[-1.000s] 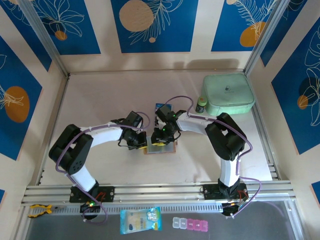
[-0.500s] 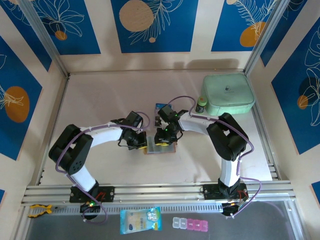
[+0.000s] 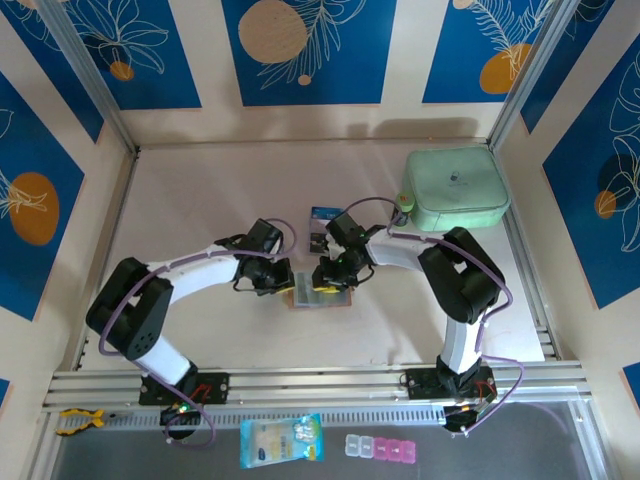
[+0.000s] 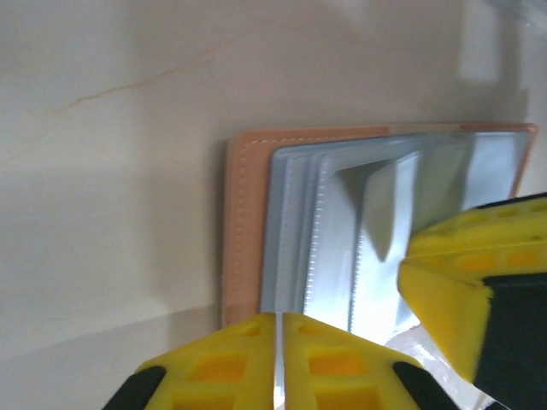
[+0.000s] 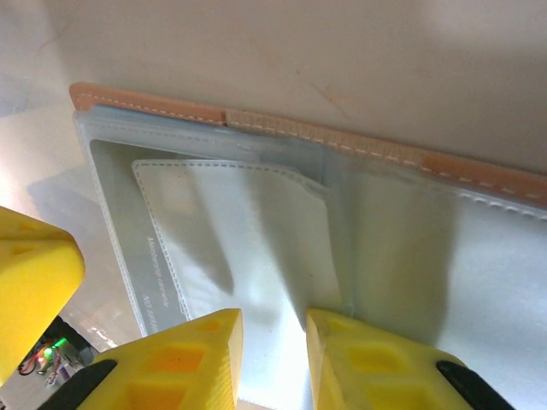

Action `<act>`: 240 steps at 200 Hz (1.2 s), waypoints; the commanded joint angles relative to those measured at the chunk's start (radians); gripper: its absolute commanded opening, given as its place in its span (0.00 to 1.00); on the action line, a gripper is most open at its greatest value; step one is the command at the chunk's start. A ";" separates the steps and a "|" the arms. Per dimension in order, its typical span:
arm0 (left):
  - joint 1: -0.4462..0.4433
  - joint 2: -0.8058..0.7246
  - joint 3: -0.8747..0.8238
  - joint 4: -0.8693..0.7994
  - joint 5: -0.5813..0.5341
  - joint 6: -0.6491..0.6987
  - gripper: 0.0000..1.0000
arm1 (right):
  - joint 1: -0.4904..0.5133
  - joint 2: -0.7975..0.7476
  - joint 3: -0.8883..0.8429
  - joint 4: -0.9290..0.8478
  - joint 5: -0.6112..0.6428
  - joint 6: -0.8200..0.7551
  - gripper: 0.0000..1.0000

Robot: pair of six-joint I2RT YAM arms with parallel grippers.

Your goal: Take the credit cards out of the card holder

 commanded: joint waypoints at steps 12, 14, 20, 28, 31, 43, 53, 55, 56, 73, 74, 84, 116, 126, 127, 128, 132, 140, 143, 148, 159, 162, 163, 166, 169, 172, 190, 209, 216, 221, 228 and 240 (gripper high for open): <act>-0.014 0.004 0.019 0.071 0.069 -0.060 0.18 | -0.020 -0.026 -0.050 0.047 -0.059 0.025 0.26; -0.016 0.007 0.018 0.075 0.071 -0.063 0.19 | -0.021 -0.027 -0.053 0.051 -0.061 0.026 0.26; -0.019 0.013 0.018 0.084 0.077 -0.068 0.20 | -0.025 -0.028 -0.060 0.061 -0.067 0.030 0.26; -0.023 0.020 0.018 0.098 0.082 -0.076 0.22 | -0.029 -0.030 -0.068 0.071 -0.076 0.033 0.26; -0.025 0.022 0.018 0.102 0.084 -0.079 0.22 | -0.031 -0.030 -0.071 0.075 -0.079 0.033 0.26; -0.032 0.034 0.016 0.114 0.089 -0.086 0.24 | -0.036 -0.031 -0.081 0.088 -0.089 0.037 0.26; -0.035 0.042 0.018 0.120 0.091 -0.089 0.24 | -0.039 -0.031 -0.089 0.100 -0.099 0.039 0.26; -0.036 0.044 0.018 0.121 0.091 -0.090 0.24 | -0.039 -0.031 -0.091 0.102 -0.100 0.040 0.26; -0.037 0.044 0.018 0.120 0.092 -0.090 0.24 | -0.040 -0.030 -0.091 0.103 -0.101 0.040 0.26; -0.039 0.059 0.016 0.123 0.090 -0.091 0.25 | -0.043 -0.030 -0.101 0.121 -0.117 0.046 0.25; -0.039 0.060 0.015 0.123 0.090 -0.091 0.25 | -0.044 -0.030 -0.101 0.122 -0.119 0.047 0.25; -0.040 0.069 0.012 0.125 0.092 -0.094 0.26 | -0.047 -0.028 -0.105 0.129 -0.125 0.047 0.25; -0.045 0.085 0.005 0.142 0.099 -0.108 0.26 | -0.053 -0.027 -0.116 0.146 -0.140 0.054 0.25; -0.046 0.088 0.004 0.150 0.102 -0.113 0.26 | -0.057 -0.028 -0.122 0.155 -0.149 0.059 0.25; -0.046 0.088 0.004 0.150 0.102 -0.113 0.26 | -0.058 -0.028 -0.123 0.156 -0.149 0.059 0.25; -0.046 0.089 0.004 0.150 0.103 -0.114 0.26 | -0.059 -0.028 -0.123 0.158 -0.151 0.060 0.25; -0.046 0.091 0.004 0.153 0.103 -0.115 0.26 | -0.060 -0.028 -0.126 0.162 -0.154 0.062 0.25; -0.048 0.093 0.002 0.158 0.107 -0.117 0.26 | -0.061 -0.030 -0.133 0.172 -0.160 0.066 0.25; -0.048 0.093 0.003 0.158 0.107 -0.118 0.26 | -0.061 -0.030 -0.135 0.174 -0.163 0.067 0.25; -0.049 0.095 0.003 0.161 0.109 -0.120 0.26 | -0.064 -0.031 -0.138 0.180 -0.167 0.070 0.25; -0.051 0.099 0.004 0.164 0.112 -0.122 0.26 | -0.068 -0.032 -0.146 0.193 -0.177 0.075 0.25; -0.051 0.099 0.004 0.164 0.112 -0.122 0.26 | -0.069 -0.032 -0.148 0.197 -0.179 0.077 0.25; -0.051 0.099 0.004 0.164 0.112 -0.122 0.26 | -0.069 -0.031 -0.148 0.197 -0.180 0.077 0.25; -0.051 0.100 0.003 0.164 0.113 -0.121 0.26 | -0.070 -0.031 -0.150 0.200 -0.181 0.079 0.25; -0.052 0.102 0.004 0.166 0.112 -0.122 0.26 | -0.071 -0.031 -0.151 0.202 -0.183 0.080 0.25; -0.052 0.101 0.004 0.166 0.113 -0.121 0.26 | -0.072 -0.031 -0.152 0.205 -0.184 0.080 0.25; -0.052 0.110 0.006 0.170 0.118 -0.124 0.25 | -0.074 -0.035 -0.160 0.217 -0.194 0.086 0.25; -0.054 0.117 0.008 0.174 0.123 -0.127 0.25 | -0.076 -0.036 -0.166 0.230 -0.200 0.091 0.24; -0.054 0.118 0.008 0.175 0.123 -0.127 0.25 | -0.076 -0.035 -0.170 0.239 -0.202 0.094 0.24; -0.055 0.118 0.008 0.175 0.123 -0.127 0.24 | -0.075 -0.035 -0.172 0.242 -0.204 0.097 0.25; -0.055 0.118 0.007 0.176 0.123 -0.127 0.24 | -0.076 -0.032 -0.174 0.249 -0.208 0.100 0.24; -0.056 0.118 0.008 0.179 0.125 -0.129 0.23 | -0.078 -0.033 -0.178 0.257 -0.213 0.104 0.25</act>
